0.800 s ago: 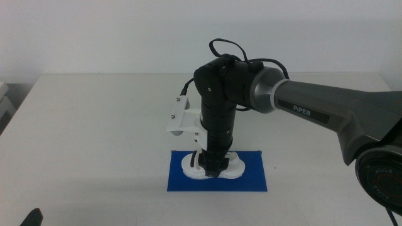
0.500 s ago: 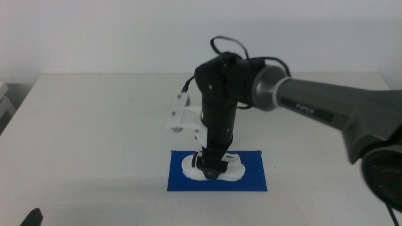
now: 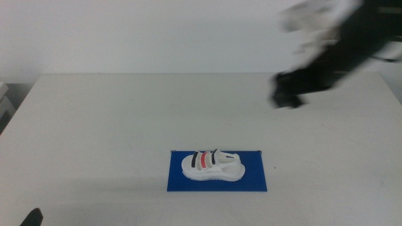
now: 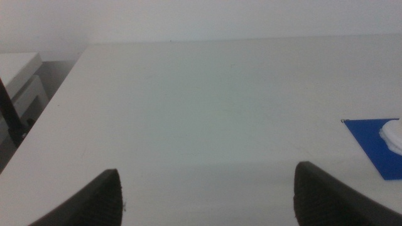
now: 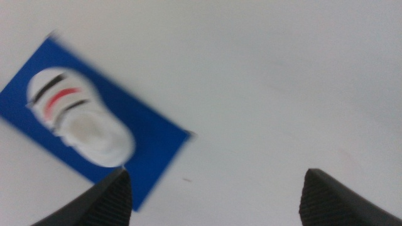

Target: Use one arm to grab the shoe from the table and place it on the mat.

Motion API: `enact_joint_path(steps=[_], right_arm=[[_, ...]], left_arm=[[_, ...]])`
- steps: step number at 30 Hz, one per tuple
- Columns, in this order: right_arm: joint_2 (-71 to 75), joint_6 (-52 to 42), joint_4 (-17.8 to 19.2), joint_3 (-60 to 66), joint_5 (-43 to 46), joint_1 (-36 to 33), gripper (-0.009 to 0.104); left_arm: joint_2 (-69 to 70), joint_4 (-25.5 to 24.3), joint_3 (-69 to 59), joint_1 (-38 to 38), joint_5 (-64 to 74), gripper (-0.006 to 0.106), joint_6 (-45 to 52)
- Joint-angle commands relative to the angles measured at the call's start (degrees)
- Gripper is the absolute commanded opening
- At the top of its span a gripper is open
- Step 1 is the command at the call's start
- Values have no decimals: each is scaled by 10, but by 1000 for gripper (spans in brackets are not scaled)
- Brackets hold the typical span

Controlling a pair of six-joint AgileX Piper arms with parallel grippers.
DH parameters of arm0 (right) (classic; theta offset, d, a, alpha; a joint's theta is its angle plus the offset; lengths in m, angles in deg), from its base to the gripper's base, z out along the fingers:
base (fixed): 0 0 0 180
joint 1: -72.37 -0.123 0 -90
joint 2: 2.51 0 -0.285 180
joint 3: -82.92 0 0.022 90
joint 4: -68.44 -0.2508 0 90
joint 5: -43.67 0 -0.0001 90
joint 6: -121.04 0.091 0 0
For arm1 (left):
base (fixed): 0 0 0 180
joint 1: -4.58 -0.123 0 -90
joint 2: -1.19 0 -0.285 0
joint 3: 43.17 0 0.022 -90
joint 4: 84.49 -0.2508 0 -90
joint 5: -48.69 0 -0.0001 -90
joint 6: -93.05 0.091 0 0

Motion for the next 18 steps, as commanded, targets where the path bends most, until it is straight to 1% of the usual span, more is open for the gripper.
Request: enact_joint_path(steps=[1,6,9,13,18], right_arm=[[102,24,2,66,79,37,75],[258,31,-10,215,156,116,73],[349,31,-14,326,222,146,72],[481,31,-17,462,332,166,72],[617,31,-19,597,440,169,72]], left_arm=[[8,4,-4,3,-46,94,-3],[8,4,-4,3,-46,94,-3],[8,4,-4,3,-46,94,-3],[8,4,-4,3,-46,94,-3],[8,4,-4,3,-46,94,-3]])
